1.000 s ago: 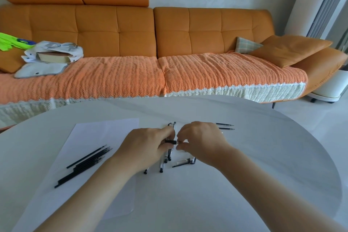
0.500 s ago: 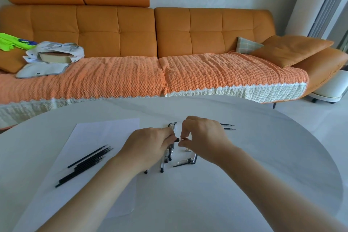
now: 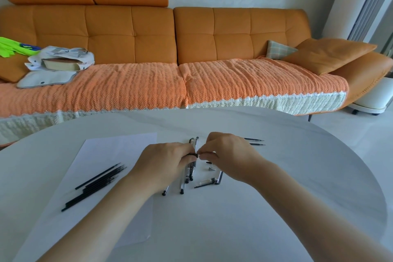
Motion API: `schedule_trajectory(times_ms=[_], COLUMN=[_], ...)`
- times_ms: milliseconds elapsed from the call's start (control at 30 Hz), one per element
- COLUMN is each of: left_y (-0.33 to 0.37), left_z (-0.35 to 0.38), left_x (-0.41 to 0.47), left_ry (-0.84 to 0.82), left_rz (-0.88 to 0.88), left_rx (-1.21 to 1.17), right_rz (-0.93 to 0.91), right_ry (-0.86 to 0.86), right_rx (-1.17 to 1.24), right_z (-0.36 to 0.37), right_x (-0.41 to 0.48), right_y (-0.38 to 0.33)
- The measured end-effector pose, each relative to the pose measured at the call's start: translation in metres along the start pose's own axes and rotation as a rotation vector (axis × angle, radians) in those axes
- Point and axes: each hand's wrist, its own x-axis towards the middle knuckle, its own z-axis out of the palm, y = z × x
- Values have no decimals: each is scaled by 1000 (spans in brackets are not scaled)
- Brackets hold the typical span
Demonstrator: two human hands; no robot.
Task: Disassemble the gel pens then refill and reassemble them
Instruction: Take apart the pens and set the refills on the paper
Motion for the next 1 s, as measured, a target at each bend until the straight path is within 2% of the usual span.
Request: schedule_trajectory(times_ms=[267,433,567,700,867,1000], left_y=[0,-1,-13,-17,24,56], left_z=[4,0,-10,-17,-5,19], left_x=[2,3,4,9,38,76], left_ry=[-107,-104,-7,171,359,184], left_rz=[-73,-81,-132,-191,4,19], left_rx=[-1,16,233,247,160,73], right_rz=[4,-4,115,291,392,382], right_ry=[138,110,125,152,186,216], right_rx=[-94,-73,-68,-22,93,203], right_z=[0,-5,-14,-27,-33,-37], right_x=[1,-5,-9,-20,-34,-43], right_y=[3,10,31,63,89,101])
